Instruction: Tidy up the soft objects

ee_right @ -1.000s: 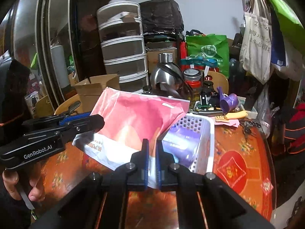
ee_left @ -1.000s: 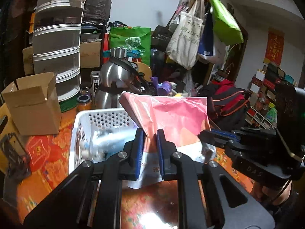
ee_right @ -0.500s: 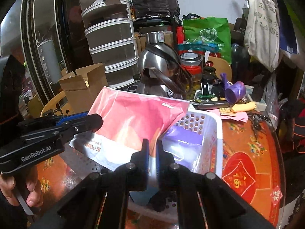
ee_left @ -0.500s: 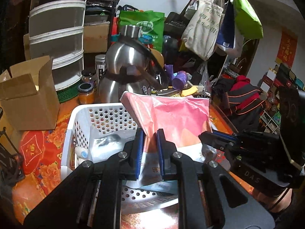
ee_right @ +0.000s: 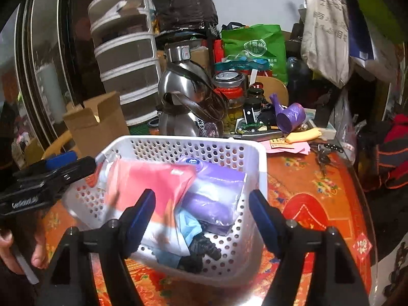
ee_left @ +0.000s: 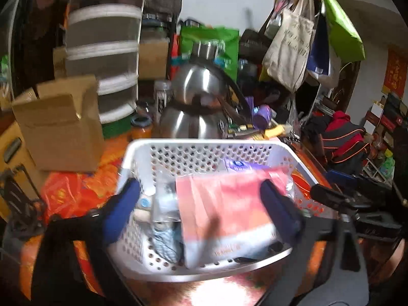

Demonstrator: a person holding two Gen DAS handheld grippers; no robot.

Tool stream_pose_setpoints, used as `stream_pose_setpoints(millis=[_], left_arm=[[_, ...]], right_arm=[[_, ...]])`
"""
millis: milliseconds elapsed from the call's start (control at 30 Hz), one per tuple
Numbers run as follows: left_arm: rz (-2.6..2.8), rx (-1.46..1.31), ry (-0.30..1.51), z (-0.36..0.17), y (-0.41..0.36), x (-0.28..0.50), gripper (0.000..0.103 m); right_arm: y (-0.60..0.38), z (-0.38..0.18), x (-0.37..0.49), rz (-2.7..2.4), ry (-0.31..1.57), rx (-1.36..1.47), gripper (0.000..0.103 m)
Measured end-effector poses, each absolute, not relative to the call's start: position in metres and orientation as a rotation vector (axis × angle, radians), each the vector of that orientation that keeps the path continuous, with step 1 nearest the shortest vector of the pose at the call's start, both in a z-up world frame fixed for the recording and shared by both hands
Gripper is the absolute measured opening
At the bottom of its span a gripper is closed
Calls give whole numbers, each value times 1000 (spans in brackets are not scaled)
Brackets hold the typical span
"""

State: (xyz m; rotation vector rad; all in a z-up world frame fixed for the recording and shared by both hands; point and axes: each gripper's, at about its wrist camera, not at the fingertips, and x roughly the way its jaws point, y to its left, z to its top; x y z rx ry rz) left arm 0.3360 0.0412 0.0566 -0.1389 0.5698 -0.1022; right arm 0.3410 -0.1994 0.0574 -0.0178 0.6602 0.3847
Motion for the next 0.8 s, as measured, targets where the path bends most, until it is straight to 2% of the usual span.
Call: stream_pose_setpoints(millis=[33,100,133,267,467,633,800], left_arm=[[-106,-140,570,56,42,333,97],[-109,-146,582,55,45,326,98],[-114,-147,590,54,46,322,99],[-98,-143,591,50,48,303,103],[-62,-113,538,56,48,237,103],[-5,-77,484,69,50,153,103],[-29,-83,530,77,50,84,103]], right_arm=[[-202,58,339,388,664,-6,79],[-207,57,334,379,679,8,91],[-208,57,332,375,683,3,92],[-210,57,316,364,660,-6,95],[-212,70,266,341,619,4,100],[-211,77,185,298,536,-87,101],[-208,69,103,242,508,-154,101]])
